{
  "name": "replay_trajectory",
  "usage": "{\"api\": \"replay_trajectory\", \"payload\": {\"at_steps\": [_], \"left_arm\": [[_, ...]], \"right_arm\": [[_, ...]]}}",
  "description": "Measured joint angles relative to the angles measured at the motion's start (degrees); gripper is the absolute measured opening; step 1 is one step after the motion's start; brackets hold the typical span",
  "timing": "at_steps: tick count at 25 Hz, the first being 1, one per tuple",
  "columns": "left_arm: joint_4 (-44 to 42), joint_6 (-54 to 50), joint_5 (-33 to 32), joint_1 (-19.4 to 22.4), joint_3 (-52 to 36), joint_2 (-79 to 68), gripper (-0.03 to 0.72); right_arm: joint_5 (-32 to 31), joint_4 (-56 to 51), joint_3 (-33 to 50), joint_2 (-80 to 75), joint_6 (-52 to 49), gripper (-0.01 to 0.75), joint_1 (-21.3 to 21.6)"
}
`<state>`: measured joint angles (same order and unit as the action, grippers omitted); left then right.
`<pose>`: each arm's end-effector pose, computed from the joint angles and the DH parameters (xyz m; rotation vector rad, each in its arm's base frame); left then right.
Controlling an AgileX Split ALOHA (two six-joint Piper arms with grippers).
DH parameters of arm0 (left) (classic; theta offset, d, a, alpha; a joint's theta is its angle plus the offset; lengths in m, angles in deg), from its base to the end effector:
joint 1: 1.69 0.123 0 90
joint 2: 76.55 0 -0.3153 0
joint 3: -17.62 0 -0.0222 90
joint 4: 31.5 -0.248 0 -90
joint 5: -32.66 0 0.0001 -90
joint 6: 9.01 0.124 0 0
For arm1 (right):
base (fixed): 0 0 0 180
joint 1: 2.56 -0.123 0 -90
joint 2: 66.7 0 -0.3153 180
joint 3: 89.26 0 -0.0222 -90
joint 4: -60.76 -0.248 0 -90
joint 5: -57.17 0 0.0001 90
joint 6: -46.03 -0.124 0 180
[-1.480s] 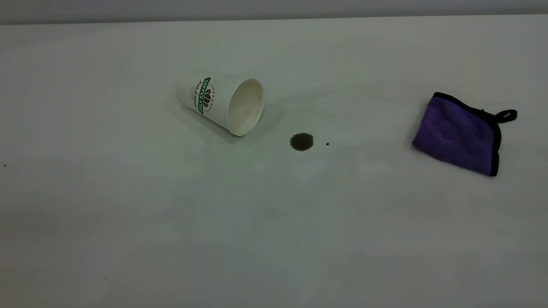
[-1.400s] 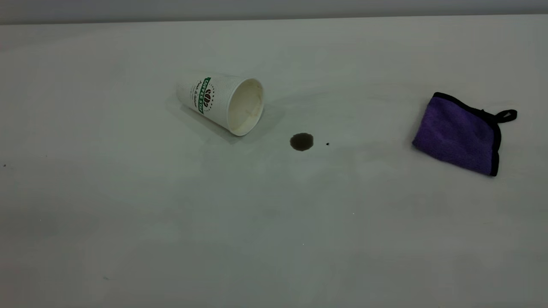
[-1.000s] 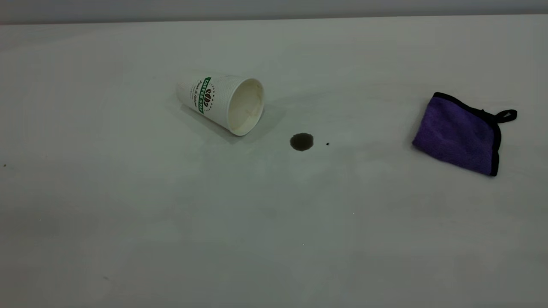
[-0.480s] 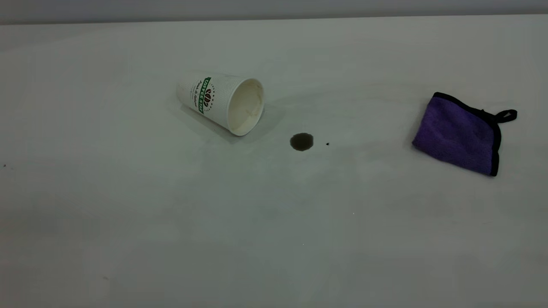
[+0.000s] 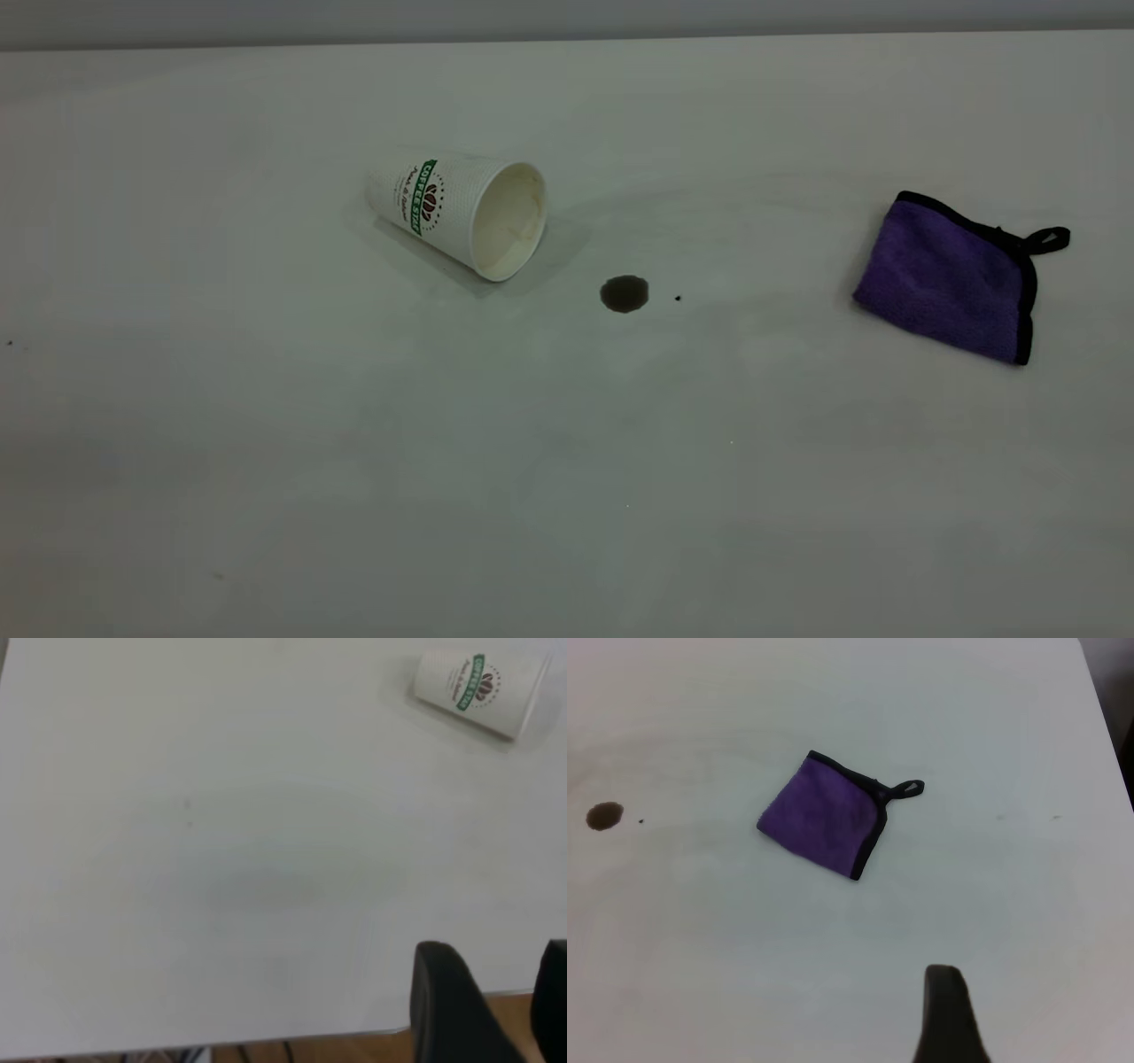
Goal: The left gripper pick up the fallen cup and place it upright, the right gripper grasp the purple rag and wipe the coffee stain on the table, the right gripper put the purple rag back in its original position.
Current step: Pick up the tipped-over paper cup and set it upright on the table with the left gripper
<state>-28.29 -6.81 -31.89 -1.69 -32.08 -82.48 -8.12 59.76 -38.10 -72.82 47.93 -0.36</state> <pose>-0.0144 -0.0063 0.2516 0.0455 2.0960 -0.0444 -0.0123 0.0024 0.2425 0.0041 2.1392 -0.0207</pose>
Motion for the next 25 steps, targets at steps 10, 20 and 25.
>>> {"api": "replay_trajectory", "payload": {"at_steps": [10,20,25], "left_arm": [[-7.3,-1.6,3.2,0.0,5.2,-14.6,0.31],[-9.5,1.9,19.4,0.0,22.3,-53.2,0.637],[-10.7,2.4,22.5,-3.2,27.3,-67.7,0.705]], "right_arm": [[0.0,0.0,0.0,0.0,0.0,0.545,0.0],[0.0,0.0,0.0,0.0,0.0,0.545,0.0],[0.0,0.0,0.0,0.0,0.0,0.545,0.0]]}}
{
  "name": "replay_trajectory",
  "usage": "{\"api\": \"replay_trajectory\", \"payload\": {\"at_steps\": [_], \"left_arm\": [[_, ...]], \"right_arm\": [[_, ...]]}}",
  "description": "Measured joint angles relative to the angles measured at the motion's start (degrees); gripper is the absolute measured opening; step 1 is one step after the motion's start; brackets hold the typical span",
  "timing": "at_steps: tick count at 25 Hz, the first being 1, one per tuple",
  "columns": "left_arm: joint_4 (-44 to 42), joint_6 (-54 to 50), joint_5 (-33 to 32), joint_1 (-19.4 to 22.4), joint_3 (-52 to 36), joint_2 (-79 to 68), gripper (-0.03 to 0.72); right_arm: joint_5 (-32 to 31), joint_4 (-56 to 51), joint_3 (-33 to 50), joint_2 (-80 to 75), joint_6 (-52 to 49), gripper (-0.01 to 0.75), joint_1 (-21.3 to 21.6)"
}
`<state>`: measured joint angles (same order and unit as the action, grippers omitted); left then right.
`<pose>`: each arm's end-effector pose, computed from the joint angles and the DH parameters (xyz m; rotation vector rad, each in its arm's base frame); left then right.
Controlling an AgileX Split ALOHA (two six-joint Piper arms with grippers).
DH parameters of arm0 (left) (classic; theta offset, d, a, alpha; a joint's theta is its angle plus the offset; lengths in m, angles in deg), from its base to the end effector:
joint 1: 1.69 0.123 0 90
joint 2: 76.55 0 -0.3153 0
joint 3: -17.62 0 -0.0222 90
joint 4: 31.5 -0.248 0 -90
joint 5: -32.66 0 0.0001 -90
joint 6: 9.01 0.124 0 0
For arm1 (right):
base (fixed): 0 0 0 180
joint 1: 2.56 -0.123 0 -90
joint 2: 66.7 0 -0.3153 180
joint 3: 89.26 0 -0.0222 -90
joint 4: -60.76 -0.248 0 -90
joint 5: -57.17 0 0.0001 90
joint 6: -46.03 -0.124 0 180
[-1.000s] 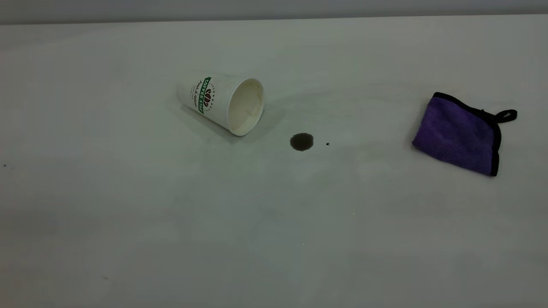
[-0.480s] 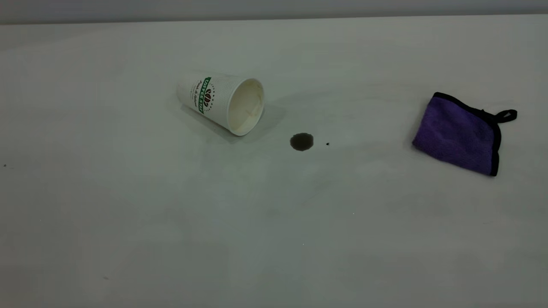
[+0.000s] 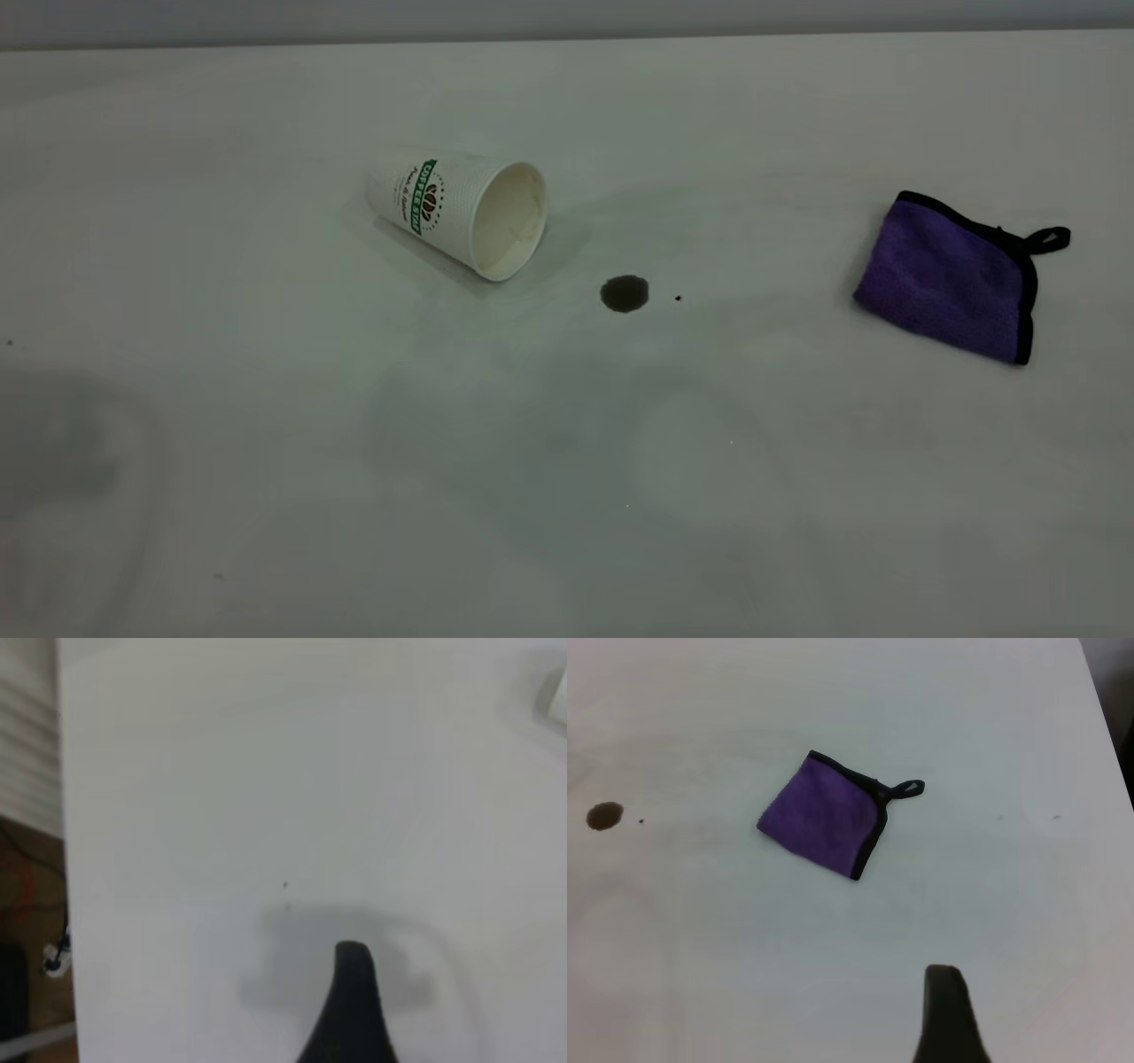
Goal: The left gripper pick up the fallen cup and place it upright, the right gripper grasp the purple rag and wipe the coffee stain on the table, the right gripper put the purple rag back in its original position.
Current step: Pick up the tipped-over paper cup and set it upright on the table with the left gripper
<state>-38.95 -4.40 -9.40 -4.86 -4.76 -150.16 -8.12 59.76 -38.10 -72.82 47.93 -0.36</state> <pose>0.2431 -0.0027 0.3301 0.2391 2.3954 0.1611 -0.0123 0.0024 0.2425 0.0041 2.1392 -0.0207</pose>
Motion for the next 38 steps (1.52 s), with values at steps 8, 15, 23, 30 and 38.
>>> {"api": "replay_trajectory", "payload": {"at_steps": [8,15,23,30,38], "left_arm": [[-13.4,-15.6,6.3,-17.0,9.2,-24.1,0.701],[-28.2,-31.7,2.9,-31.2,22.3,-47.0,0.69],[-33.3,-33.9,0.7,-39.1,36.5,-65.6,0.674],[-42.6,-36.8,-0.4,-39.8,42.7,-75.9,0.64],[-57.4,-42.3,-4.9,-39.4,43.2,-82.0,0.38]], "right_arm": [[0.0,0.0,0.0,0.0,0.0,0.545,0.0],[0.0,0.0,0.0,0.0,0.0,0.545,0.0],[0.0,0.0,0.0,0.0,0.0,0.545,0.0],[0.0,0.0,0.0,0.0,0.0,0.545,0.0],[0.0,0.0,0.0,0.0,0.0,0.545,0.0]]}}
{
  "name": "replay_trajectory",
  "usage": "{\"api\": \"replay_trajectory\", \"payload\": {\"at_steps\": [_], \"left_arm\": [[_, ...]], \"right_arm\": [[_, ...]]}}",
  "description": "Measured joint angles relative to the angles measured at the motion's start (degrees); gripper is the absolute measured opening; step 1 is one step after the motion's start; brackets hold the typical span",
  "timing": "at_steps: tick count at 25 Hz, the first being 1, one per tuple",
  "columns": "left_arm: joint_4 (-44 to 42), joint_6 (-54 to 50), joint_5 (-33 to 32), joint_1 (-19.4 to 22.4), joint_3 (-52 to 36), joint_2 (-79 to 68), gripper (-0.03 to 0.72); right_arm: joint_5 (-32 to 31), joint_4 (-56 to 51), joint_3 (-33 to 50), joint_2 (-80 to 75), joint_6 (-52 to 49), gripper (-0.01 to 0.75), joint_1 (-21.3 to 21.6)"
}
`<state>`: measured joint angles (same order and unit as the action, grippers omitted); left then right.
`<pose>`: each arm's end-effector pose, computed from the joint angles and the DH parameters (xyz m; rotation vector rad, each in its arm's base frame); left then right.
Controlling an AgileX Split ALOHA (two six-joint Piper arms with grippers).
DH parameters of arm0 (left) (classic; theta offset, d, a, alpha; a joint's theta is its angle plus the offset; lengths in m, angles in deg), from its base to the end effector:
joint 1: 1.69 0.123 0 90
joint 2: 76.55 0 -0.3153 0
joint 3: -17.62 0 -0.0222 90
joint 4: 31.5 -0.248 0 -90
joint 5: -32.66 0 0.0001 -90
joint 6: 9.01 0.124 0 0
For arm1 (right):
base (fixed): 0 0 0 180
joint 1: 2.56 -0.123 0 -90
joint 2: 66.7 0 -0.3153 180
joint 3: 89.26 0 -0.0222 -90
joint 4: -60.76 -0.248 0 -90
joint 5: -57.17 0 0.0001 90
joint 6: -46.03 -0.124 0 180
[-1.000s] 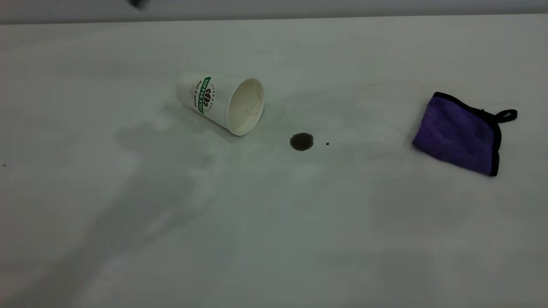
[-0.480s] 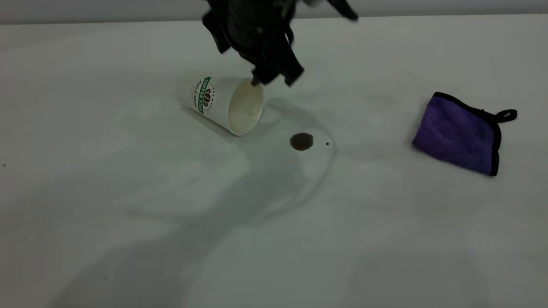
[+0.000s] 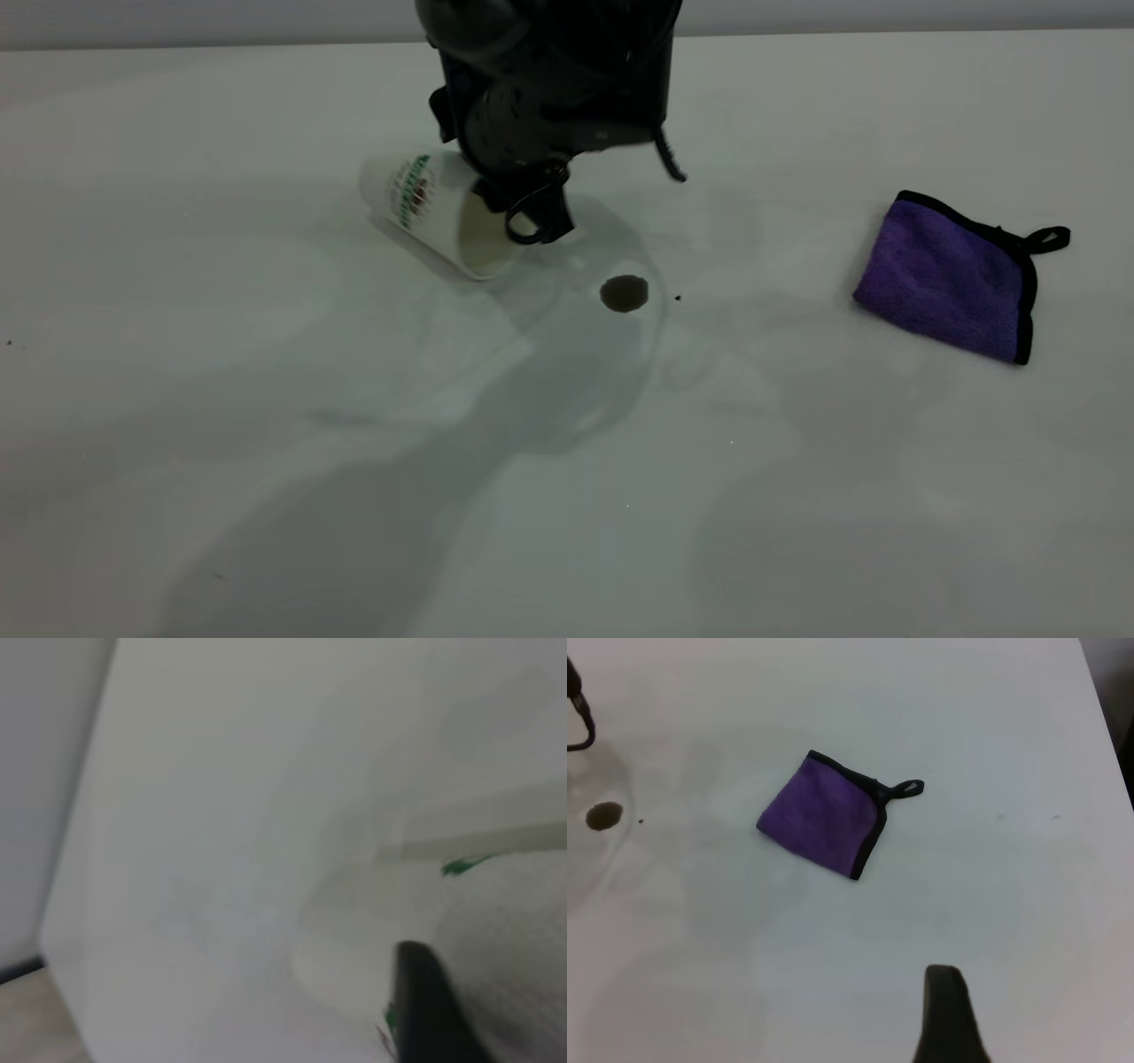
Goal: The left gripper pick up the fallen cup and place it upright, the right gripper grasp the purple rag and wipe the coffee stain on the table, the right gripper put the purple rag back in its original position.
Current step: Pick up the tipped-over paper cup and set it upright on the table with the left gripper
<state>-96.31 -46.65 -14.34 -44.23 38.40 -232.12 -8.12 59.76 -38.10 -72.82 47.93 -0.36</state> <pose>0.4324 -0.2853 0.0075 1.1156 2.2665 0.8324 -0.0123 0.0024 0.2425 0.0041 2.1392 -0.0207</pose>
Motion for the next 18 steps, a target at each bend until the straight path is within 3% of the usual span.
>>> {"api": "replay_trajectory", "payload": {"at_steps": [3,5,8,11,18], "left_arm": [[-2.4,0.2,-1.9,0.7,0.1,-0.4,0.124],[-2.7,1.6,-3.4,1.2,0.9,0.7,0.043],[1.4,6.1,-2.8,1.2,3.5,4.1,0.018],[12.0,15.9,-0.7,2.4,7.5,9.5,0.018],[53.8,46.4,0.4,14.6,12.2,15.9,0.018]], "right_arm": [[0.0,0.0,0.0,0.0,0.0,0.545,0.0],[0.0,0.0,0.0,0.0,0.0,0.545,0.0],[0.0,0.0,0.0,0.0,0.0,0.545,0.0],[0.0,0.0,0.0,0.0,0.0,0.545,0.0],[0.0,0.0,0.0,0.0,0.0,0.545,0.0]]}}
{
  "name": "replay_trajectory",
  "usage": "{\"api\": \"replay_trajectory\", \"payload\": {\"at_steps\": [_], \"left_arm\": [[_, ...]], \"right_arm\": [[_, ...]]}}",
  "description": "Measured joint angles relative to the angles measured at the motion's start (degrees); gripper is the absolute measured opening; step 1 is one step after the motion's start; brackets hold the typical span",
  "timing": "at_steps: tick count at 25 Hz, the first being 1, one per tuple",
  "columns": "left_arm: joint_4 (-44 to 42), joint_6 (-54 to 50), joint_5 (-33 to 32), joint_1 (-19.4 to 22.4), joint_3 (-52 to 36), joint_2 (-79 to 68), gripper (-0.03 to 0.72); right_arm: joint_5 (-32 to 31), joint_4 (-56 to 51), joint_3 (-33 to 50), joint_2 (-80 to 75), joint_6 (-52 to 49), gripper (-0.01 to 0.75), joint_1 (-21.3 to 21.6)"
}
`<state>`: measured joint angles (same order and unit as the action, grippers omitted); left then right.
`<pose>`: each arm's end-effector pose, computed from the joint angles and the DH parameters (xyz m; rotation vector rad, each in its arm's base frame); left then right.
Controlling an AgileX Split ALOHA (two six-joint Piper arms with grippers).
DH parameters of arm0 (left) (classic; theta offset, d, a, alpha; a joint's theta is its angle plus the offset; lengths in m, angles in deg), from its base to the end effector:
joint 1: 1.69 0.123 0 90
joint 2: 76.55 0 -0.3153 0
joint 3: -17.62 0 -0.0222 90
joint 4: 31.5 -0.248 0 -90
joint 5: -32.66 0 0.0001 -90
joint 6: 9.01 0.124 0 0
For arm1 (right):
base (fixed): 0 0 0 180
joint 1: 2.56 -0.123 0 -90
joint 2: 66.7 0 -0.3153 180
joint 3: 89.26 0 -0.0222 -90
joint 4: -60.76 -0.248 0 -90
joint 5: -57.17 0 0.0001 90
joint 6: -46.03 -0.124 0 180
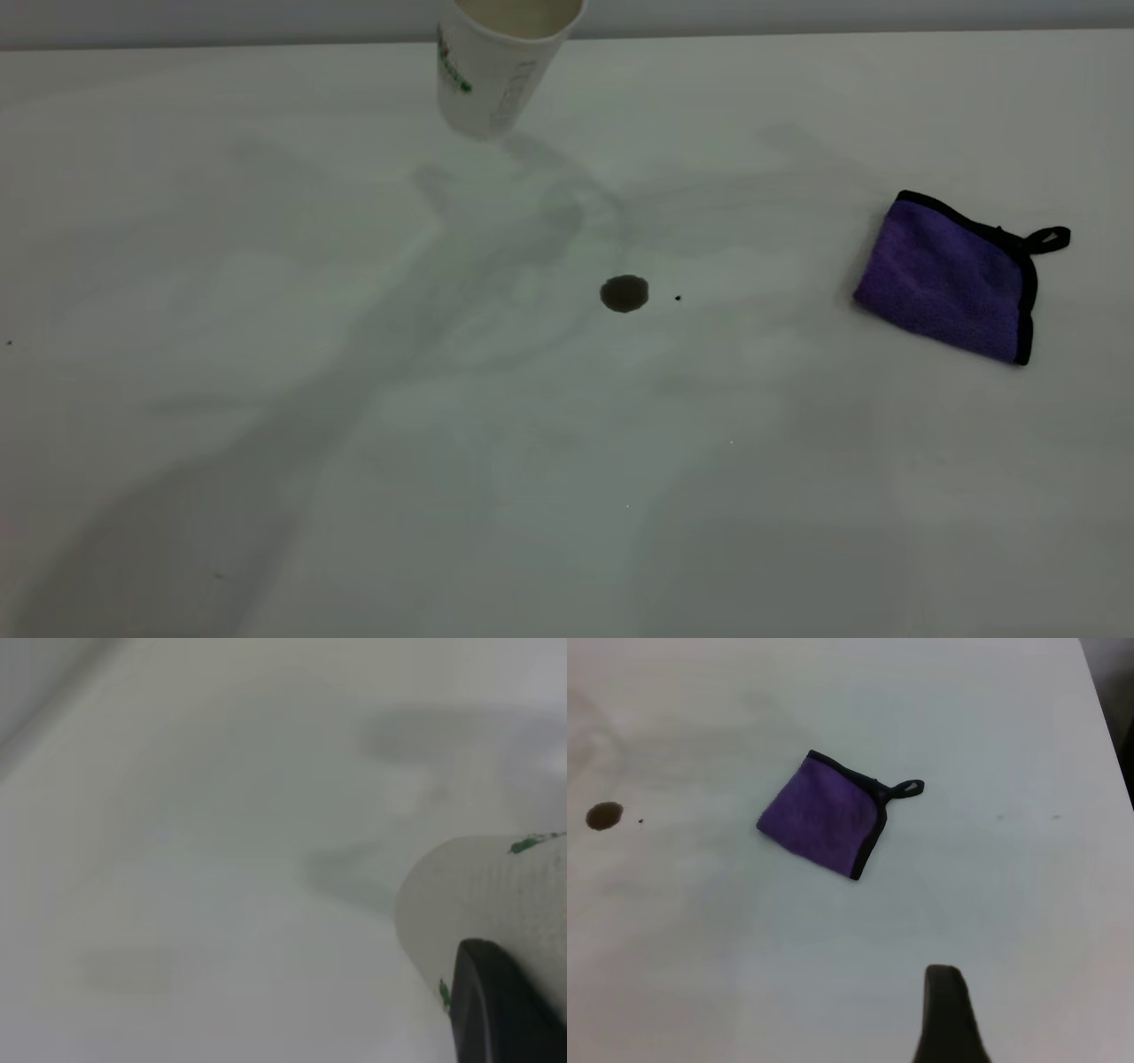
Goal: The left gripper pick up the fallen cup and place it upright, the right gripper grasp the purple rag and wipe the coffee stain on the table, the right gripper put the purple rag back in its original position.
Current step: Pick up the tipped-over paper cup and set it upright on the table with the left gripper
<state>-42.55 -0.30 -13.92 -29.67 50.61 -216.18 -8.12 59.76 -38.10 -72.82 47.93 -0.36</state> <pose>0.4854 -0.2383 0.1683 0.9587 2.4724 0.1193 -0.0123 0.0024 0.2425 0.0041 2.1392 -0.0207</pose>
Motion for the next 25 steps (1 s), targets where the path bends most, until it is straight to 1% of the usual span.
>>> {"api": "replay_trajectory", "payload": {"at_steps": [2,5,8,10,12,15,18,21,23,25], "left_arm": [[10.1,6.8,0.0,3.6,0.0,-0.5,0.018],[22.0,15.4,0.1,8.6,0.0,-1.7,0.018],[30.4,20.8,0.9,12.7,0.0,-3.8,0.018],[33.7,22.9,1.7,14.7,0.0,-5.8,0.018],[35.1,24.5,2.4,15.8,0.0,-7.6,0.02],[35.9,25.4,3.9,16.0,0.0,-9.9,0.032],[36.5,25.6,5.2,15.9,0.0,-11.4,0.063],[36.5,26.2,5.5,15.9,0.0,-11.7,0.139],[36.6,26.8,5.9,15.9,0.0,-11.7,0.235],[36.6,27.5,5.9,15.9,0.1,-11.7,0.354]], "right_arm": [[0.0,0.0,0.0,0.0,0.0,0.545,0.0],[0.0,0.0,0.0,0.0,0.0,0.545,0.0],[0.0,0.0,0.0,0.0,0.0,0.545,0.0],[0.0,0.0,0.0,0.0,0.0,0.545,0.0],[0.0,0.0,0.0,0.0,0.0,0.545,0.0],[0.0,0.0,0.0,0.0,0.0,0.545,0.0],[0.0,0.0,0.0,0.0,0.0,0.545,0.0],[0.0,0.0,0.0,0.0,0.0,0.545,0.0],[0.0,0.0,0.0,0.0,0.0,0.545,0.0],[0.0,0.0,0.0,0.0,0.0,0.545,0.0]]}}
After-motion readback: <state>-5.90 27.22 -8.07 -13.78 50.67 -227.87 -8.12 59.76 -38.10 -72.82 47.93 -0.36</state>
